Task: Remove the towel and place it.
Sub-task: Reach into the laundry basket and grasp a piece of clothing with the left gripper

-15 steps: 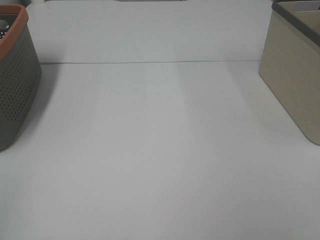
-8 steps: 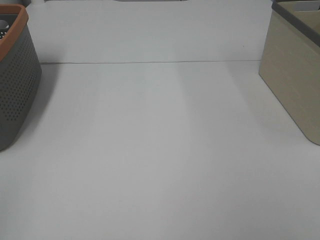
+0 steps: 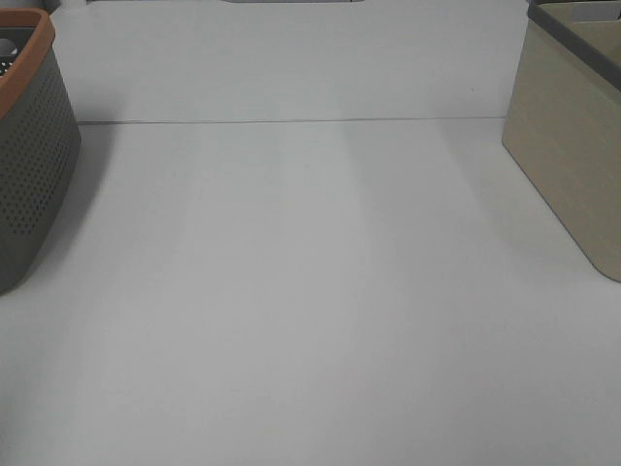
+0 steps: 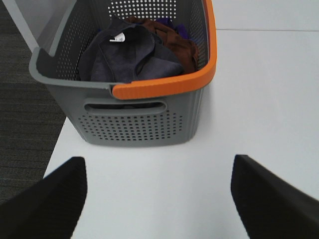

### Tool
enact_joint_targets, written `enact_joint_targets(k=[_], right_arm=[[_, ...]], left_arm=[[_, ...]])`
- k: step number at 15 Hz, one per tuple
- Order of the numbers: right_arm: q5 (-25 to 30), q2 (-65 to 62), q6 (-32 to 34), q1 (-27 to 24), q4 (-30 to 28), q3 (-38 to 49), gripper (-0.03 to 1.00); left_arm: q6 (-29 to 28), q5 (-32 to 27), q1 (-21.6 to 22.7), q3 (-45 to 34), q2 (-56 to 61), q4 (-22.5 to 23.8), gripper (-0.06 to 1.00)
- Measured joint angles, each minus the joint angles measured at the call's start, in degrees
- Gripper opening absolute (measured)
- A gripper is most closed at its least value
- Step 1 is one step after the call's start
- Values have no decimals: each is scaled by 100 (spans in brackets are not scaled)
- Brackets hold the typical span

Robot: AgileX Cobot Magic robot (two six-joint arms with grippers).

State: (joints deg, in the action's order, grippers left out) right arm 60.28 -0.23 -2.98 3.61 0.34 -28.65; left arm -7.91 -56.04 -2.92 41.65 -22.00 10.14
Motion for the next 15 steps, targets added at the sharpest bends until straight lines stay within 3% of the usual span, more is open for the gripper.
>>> enact_joint_targets(k=[6,10,13,15], right_arm=[[0,0,0,0,0,0,62],[0,0,0,0,0,0,62],[0,0,0,0,0,0,62],[0,0,0,0,0,0,62]], left_arm=[[-390,241,0,1432,-2223,183,77],[-521,722,0,2183,-3403,206,77],[-1547,1112,0,2538,-4091,476,77],[-2911,1518,0,2670,-4544,1140,77]])
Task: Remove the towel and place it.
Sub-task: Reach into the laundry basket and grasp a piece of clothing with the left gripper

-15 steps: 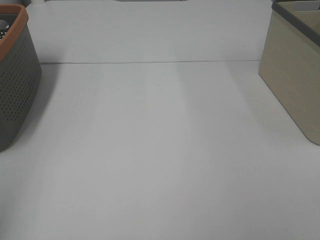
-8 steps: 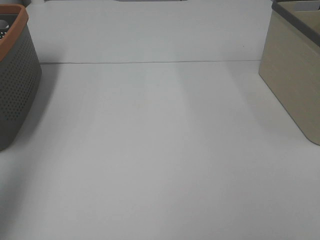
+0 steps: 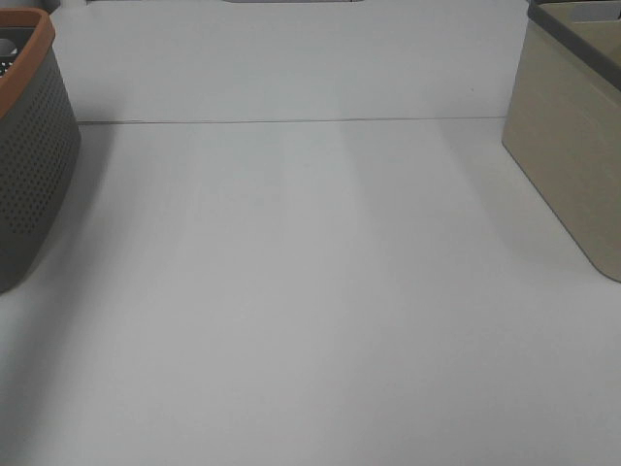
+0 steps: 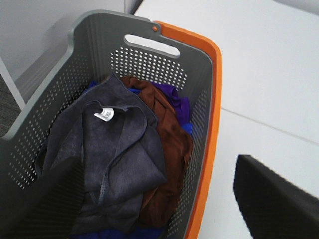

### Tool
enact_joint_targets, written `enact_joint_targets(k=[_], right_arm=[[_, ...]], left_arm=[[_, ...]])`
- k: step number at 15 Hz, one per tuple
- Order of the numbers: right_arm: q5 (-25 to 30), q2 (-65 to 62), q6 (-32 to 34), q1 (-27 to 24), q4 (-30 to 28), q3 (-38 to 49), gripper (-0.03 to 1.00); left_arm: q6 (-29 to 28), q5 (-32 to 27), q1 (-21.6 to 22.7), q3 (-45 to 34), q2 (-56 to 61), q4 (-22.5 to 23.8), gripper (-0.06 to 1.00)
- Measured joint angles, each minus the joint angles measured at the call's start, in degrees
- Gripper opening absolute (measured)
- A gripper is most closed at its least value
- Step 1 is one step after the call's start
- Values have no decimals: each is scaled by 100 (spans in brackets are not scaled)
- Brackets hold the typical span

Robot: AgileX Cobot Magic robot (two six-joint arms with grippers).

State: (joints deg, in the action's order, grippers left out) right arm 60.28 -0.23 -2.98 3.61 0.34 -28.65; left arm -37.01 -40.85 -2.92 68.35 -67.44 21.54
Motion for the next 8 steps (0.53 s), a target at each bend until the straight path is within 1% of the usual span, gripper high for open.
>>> enact_joint_targets(k=[1,2,3,6,7,8], right_arm=[[0,0,0,0,0,0,62],[0,0,0,0,0,0,62],[0,0,0,0,0,0,62],[0,0,0,0,0,0,62],[0,0,0,0,0,0,62],[0,0,0,0,0,0,62]], left_arm=[[-1364,218,0,29,-435,751,77],[-2143,292,0,29,-659,1146,77],[-2515,327,0,29,-745,1341,77],[-4412,521,0,29,-1387,2406,77],[-5053,556,0,29,-1604,2716,77],[-5581,590,0,29,-1828,2928,76]])
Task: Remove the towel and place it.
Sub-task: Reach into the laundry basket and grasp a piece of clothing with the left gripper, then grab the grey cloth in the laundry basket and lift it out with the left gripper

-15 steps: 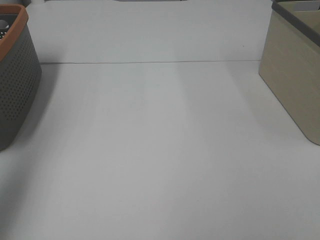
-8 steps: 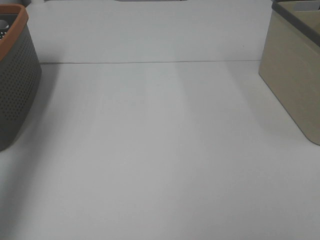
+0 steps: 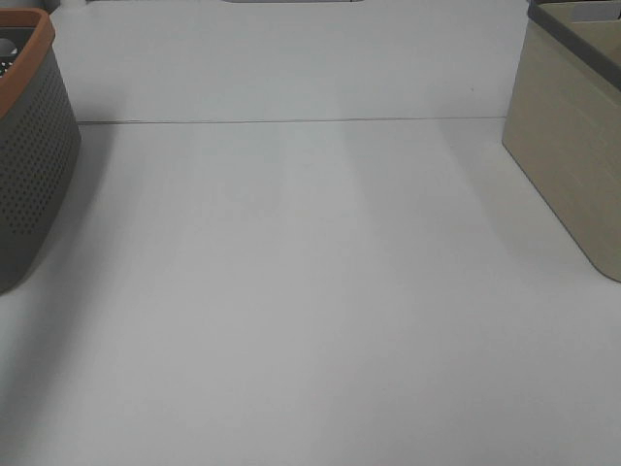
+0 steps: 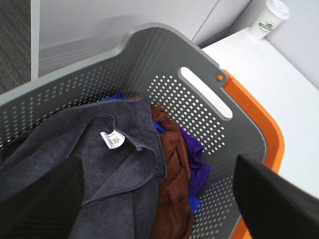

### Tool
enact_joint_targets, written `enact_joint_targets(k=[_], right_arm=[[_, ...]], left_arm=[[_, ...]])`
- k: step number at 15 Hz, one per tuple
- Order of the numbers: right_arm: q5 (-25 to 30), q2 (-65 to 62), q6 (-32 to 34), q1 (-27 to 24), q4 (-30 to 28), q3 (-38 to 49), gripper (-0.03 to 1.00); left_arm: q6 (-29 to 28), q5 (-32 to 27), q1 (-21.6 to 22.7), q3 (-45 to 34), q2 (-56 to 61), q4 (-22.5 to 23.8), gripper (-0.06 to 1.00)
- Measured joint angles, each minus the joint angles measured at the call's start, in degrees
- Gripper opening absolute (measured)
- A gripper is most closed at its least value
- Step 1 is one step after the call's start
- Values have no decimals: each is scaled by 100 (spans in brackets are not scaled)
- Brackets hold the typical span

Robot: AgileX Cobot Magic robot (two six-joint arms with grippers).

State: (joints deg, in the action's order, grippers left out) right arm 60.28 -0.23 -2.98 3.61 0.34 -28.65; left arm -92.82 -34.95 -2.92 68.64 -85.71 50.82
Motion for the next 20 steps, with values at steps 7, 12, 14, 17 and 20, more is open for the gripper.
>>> enact_joint_targets(k=[7,12,14,17,20], right_arm=[[0,0,0,0,0,0,62],[0,0,0,0,0,0,62],[0,0,0,0,0,0,62],[0,0,0,0,0,0,62],[0,0,0,0,0,0,62]], left_arm=[[-2137,1415,751,0,-1450,309,76],[-2578,1793,963,533,-2630,332,76],[-2584,1828,963,814,-2882,338,73],[-2601,1822,963,1146,-3186,338,73],[-2601,1851,963,1324,-3375,286,72]])
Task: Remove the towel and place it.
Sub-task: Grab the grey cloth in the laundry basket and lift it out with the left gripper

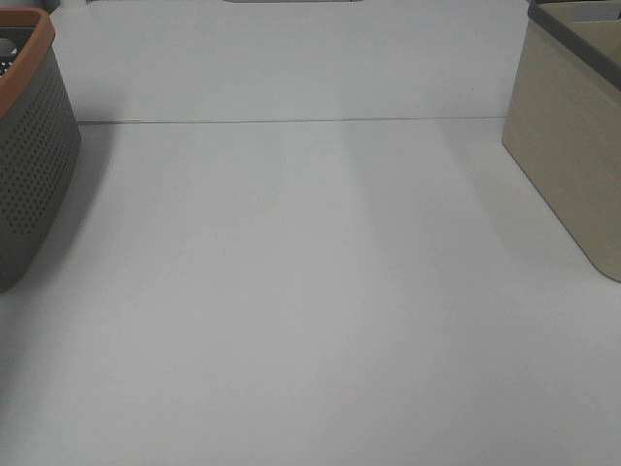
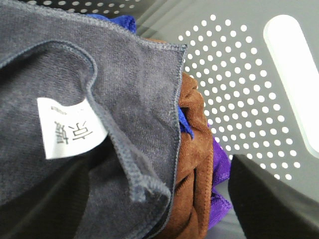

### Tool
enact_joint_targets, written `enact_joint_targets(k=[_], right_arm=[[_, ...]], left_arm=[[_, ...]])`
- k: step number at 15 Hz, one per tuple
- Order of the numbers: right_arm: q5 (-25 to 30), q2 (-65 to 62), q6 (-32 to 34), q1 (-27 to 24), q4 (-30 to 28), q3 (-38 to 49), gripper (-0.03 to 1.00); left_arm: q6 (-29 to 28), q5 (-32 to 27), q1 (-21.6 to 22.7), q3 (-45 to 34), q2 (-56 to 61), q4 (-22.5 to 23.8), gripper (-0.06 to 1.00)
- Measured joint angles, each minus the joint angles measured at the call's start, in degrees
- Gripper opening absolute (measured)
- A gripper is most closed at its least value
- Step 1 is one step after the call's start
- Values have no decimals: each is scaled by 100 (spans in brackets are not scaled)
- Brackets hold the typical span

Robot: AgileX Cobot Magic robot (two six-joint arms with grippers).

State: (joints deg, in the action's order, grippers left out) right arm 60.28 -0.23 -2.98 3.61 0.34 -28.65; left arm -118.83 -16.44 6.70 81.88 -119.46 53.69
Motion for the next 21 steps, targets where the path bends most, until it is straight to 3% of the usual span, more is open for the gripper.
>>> enact_joint_targets(k=[3,4,5,7,8,11,15,21], right_arm=[[0,0,0,0,0,0,62],[0,0,0,0,0,0,62],[0,0,0,0,0,0,62],[0,0,0,0,0,0,62],[0,0,0,0,0,0,62],[0,0,0,0,0,0,62],[0,0,0,0,0,0,62],[0,0,0,0,0,0,62]], left_arm=[[0,-6,0,0,-52,-17,64],[0,-6,0,0,-63,-23,57],[0,-6,0,0,-74,-23,48],[11,-11,0,0,-80,-23,14],[17,-11,0,0,-80,-11,3],[195,-155,0,0,-23,0,0],[1249,-155,-17,0,636,0,0],[1908,-6,-189,6,1679,-23,0]])
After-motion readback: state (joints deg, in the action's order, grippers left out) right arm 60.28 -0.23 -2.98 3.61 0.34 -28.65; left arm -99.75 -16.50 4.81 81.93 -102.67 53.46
